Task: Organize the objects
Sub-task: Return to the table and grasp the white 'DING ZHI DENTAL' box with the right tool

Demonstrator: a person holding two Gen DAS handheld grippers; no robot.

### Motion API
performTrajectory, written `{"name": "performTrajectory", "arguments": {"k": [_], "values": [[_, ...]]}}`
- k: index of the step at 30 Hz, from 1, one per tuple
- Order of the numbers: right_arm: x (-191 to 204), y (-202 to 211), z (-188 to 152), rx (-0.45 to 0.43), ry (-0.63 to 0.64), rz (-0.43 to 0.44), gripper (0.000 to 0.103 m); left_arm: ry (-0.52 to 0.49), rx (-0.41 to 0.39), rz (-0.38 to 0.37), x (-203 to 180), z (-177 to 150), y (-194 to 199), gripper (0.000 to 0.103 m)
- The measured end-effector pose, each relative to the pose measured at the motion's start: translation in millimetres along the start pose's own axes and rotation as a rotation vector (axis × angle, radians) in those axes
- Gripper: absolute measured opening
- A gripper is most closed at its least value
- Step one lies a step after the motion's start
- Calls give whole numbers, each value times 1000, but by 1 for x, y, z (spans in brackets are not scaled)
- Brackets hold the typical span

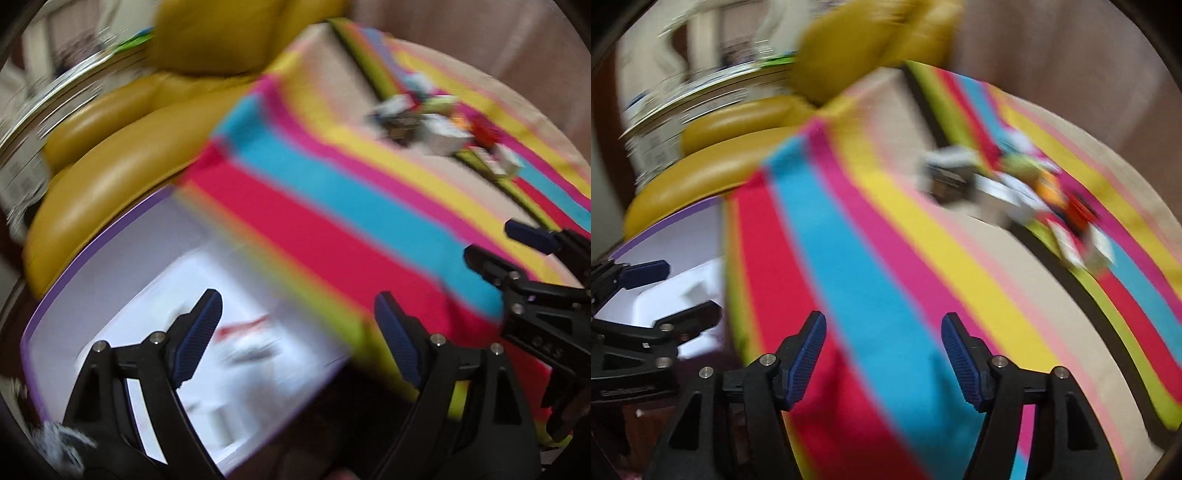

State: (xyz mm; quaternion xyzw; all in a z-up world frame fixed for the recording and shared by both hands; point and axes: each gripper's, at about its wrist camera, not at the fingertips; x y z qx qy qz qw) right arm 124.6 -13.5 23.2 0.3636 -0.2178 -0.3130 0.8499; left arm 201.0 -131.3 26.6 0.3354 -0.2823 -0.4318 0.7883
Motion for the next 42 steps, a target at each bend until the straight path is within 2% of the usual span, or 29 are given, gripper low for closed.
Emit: {"name": "performTrajectory", "arguments": {"k": [4,6,10,15,19,25,26,27,28,31,35,39,42], "values": [[-83,10,-11,7,-148,-84,68,-52,-33,-84,-61,35,-13,89],[-112,11,-11,5,-193,-111,68,-60,-37,-117,-90,56,-23,89],[-174,2,-5,12,-277,-133,68,-92,-68,-126,-133,86,-47,89],[-214,-21,9,42,-305,-134,68,-142,-58,-127,-164,106,-71,89],[-224,-39,30,37,-270,-112,68,-111,-17,-124,-164,106,-91,89],[-244,-69,69,26,-239,-87,67,-111,-25,-135,-162,101,-93,92],[-248,-71,72,19,-240,-86,65,-106,-24,-145,-162,101,-93,92],[-251,-71,74,10,-235,-90,55,-104,-23,-149,-161,102,-93,93],[-252,-69,74,1,-231,-89,32,-104,-23,-150,-161,102,-93,93],[-250,-58,62,-7,-230,-72,32,-124,-19,-135,-165,101,-93,95],[-238,-34,30,-27,-210,-88,32,-165,-11,-84,-177,103,-94,96],[-234,-23,18,-40,-223,-92,32,-170,29,-62,-198,122,-102,96],[-228,-24,16,-32,-211,-114,31,-162,15,-23,-219,141,-113,96]]}}
Point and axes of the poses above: each gripper's, at about its wrist camera, not at the fingertips, and y roughly against the way its jaws point, x to its left, z to its top, and after that the axes turned 15 degrees about z, right-handed
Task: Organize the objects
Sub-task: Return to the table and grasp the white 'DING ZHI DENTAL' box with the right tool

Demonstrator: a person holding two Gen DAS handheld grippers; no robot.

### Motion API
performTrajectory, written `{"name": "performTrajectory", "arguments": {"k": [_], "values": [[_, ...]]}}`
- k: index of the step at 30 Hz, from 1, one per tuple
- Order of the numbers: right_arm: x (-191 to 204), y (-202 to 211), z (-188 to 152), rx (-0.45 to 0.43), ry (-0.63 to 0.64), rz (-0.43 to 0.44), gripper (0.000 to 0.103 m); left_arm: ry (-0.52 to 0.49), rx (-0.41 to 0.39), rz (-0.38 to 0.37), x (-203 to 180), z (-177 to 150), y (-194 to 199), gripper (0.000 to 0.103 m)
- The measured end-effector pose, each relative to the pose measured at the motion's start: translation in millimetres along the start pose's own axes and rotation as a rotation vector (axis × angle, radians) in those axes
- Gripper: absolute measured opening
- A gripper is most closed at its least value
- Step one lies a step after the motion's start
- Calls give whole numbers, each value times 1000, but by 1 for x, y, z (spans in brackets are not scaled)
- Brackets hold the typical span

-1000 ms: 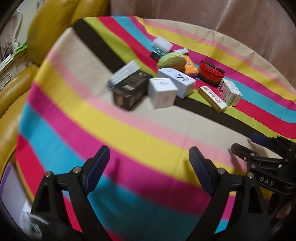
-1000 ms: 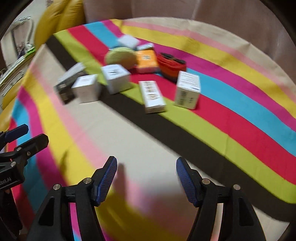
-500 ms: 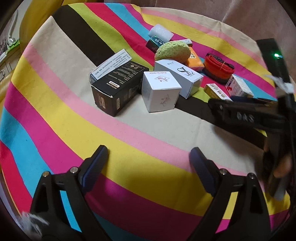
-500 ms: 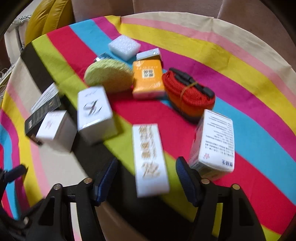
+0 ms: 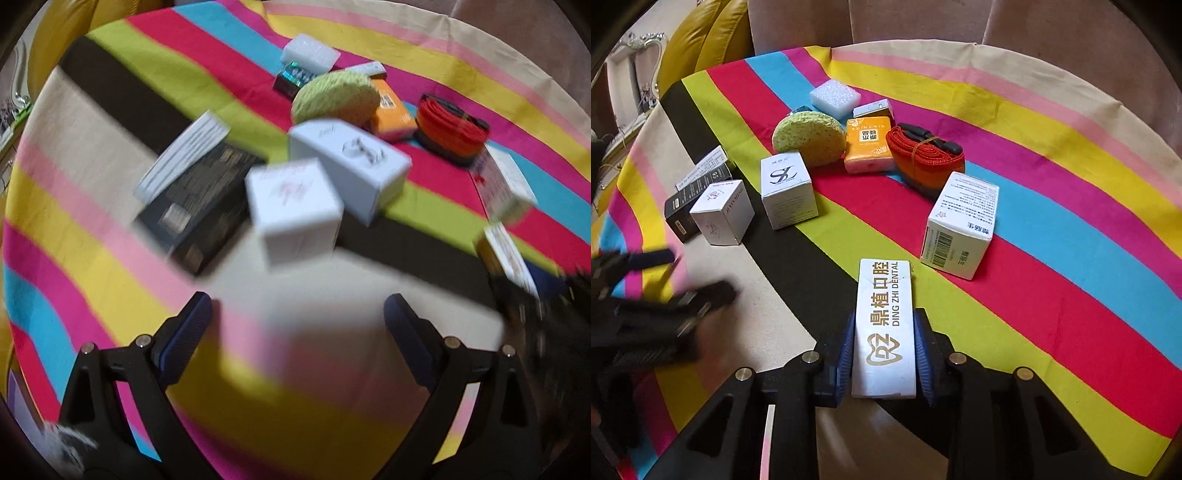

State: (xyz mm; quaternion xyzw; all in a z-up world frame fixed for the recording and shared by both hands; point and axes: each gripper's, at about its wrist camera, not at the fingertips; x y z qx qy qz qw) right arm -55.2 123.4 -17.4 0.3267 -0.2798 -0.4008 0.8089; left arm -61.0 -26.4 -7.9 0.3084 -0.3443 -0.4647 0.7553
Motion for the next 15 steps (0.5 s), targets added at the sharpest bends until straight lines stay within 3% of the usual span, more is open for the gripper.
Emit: {"name": "performTrajectory", "arguments": {"k": [6,15], "values": [[-12,-6,5,-4,-14,11,32,71,11,16,-9,29,-20,94],[-14,-8,7,-4,-16,13,32,82,5,16,-7,28,-19,94]]}}
Point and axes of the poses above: each gripper's, at about its wrist camera, not at the fingertips, and y roughly against the way its jaws point, x to its left, z to its top, and after that the axes turned 15 degrees about z, right-handed
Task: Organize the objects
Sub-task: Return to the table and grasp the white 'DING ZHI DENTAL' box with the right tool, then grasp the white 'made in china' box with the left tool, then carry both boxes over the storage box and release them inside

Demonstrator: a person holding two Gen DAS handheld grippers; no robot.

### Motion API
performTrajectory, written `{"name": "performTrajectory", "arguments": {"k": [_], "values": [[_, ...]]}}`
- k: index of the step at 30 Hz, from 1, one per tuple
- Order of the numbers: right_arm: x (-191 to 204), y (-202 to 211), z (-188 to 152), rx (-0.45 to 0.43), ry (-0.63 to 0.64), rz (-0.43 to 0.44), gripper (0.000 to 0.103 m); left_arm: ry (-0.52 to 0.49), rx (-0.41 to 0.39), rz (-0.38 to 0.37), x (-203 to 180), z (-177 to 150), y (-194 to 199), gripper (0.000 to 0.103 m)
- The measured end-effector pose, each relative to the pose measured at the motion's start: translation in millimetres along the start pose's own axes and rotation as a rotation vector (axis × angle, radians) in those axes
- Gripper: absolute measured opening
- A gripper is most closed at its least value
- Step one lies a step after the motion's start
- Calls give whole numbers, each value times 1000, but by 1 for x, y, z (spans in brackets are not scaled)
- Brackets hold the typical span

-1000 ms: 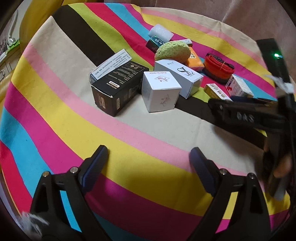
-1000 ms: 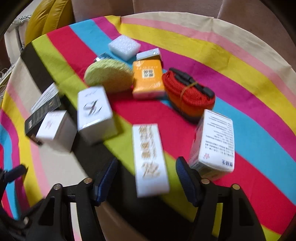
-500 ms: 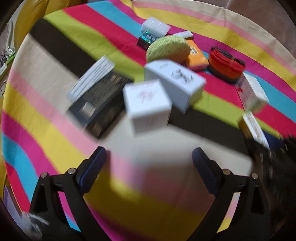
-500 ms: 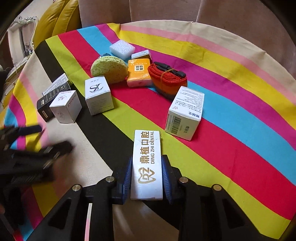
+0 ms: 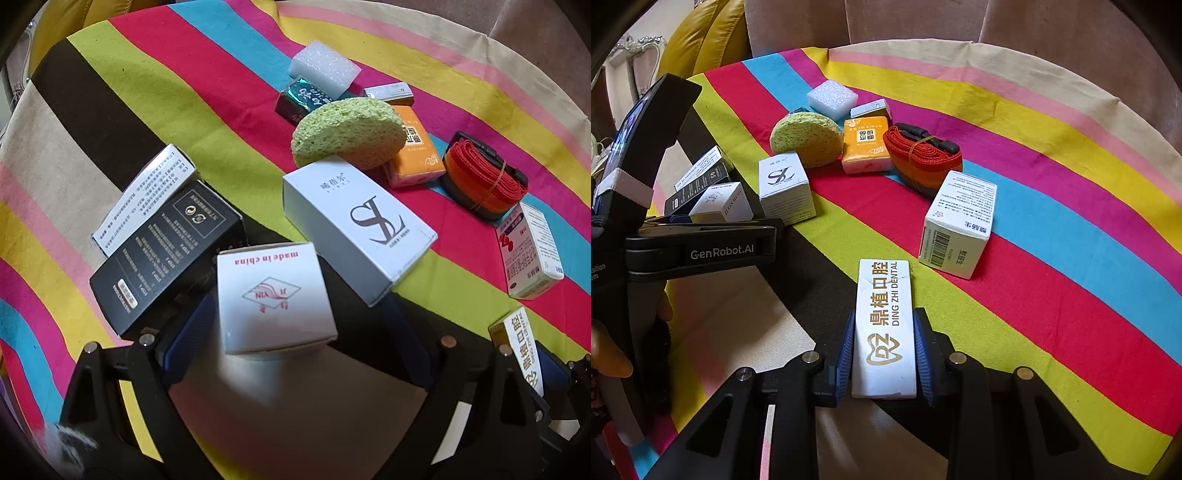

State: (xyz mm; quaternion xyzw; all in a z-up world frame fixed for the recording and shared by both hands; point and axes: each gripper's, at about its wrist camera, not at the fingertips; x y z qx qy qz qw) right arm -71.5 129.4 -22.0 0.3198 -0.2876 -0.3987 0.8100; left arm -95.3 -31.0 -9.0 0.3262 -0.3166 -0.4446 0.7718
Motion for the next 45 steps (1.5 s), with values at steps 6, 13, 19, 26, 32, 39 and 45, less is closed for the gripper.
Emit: {"name": "performTrajectory", "arguments": {"k": [6,13,19,26,32,39,45], "values": [[0,0,0,0,-1,1,32,-47,-62,-32,-5,-3,11,44],[0,0,0,0,-2,2,32,-49,-75,-59,-1,-12,20,44],[0,1,-2,-2,-8,4,32,16,-89,-141,29,-33,45,44],[-1,2,-1,-2,-10,5,32,53,-118,-180,58,-68,76,44],[2,1,-1,1,3,-27,31,42,-139,-194,76,-99,108,44],[8,15,-15,12,-57,-2,32,29,-162,-171,116,-135,137,44],[43,41,-48,-8,-83,67,32,54,-144,-157,155,-162,140,44]]}}
Point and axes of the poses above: each gripper's, at about its wrist camera, not at the fingertips, and y roughly against the way its jaws point, x to its left, z to its top, and after that the axes turned 15 degrees about z, right-handed
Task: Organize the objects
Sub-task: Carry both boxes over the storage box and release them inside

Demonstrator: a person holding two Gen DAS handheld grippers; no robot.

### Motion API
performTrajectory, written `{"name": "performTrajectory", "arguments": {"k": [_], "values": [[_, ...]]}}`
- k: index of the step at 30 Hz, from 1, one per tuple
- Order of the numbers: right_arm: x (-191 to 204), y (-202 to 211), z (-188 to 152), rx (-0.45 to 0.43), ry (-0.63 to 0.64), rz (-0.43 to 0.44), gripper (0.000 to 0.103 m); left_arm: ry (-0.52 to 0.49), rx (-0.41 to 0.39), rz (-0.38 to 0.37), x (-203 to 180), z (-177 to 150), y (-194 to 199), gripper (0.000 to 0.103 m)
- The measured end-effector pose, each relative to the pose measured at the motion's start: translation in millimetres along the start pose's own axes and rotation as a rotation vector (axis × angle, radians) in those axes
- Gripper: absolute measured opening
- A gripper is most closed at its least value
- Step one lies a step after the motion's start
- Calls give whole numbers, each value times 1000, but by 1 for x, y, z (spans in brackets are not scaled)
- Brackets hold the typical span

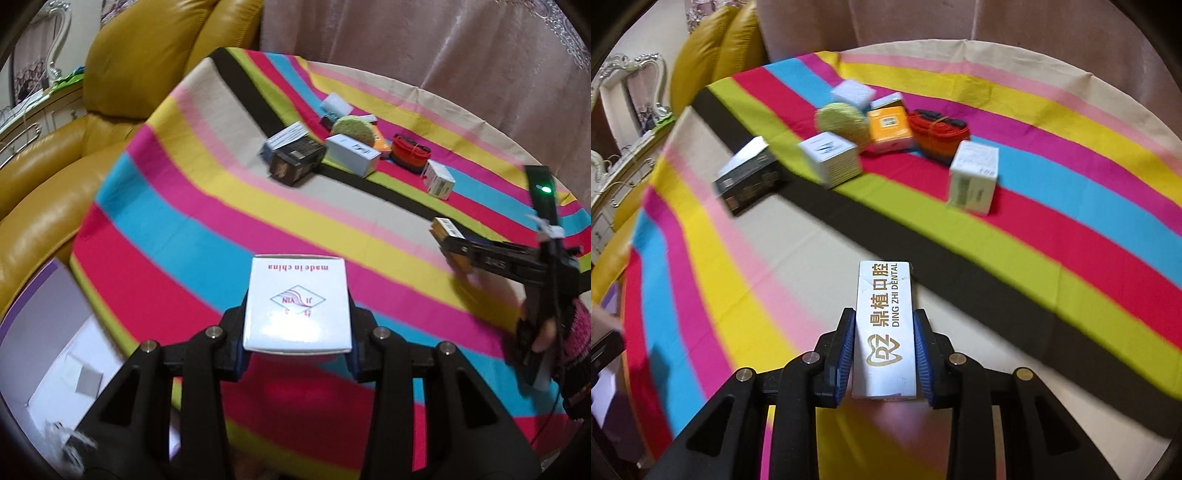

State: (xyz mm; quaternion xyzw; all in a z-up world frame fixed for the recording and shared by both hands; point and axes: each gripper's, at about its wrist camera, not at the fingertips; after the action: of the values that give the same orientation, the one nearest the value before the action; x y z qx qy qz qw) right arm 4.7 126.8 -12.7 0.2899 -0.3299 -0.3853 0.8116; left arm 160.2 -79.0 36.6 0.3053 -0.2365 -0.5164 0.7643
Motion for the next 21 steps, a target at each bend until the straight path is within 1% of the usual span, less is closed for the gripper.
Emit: {"name": "performTrajectory", "arguments": {"k": [3,10,14,21], "values": [[20,10,-14,-12,3,26,32,12,-1,10,15,-10,7,44],[64,23,-28,-17,42,59,32,32,-25,37,45,-22,27,44],[97,23,-35,4,99,78,32,21,-20,84,56,-29,35,44],[167,19,-39,23,235,139,32,45,14,137,80,-40,42,44]]}}
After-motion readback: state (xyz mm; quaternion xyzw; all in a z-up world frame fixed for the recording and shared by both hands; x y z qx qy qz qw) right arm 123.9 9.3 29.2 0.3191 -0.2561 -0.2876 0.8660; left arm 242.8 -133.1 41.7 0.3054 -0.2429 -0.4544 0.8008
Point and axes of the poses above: each gripper's, at about its wrist camera, not at the fingertips, and y roughly against the way its jaws point, x to its left, z to its top, and after that the axes turned 15 degrees about z, right-handed
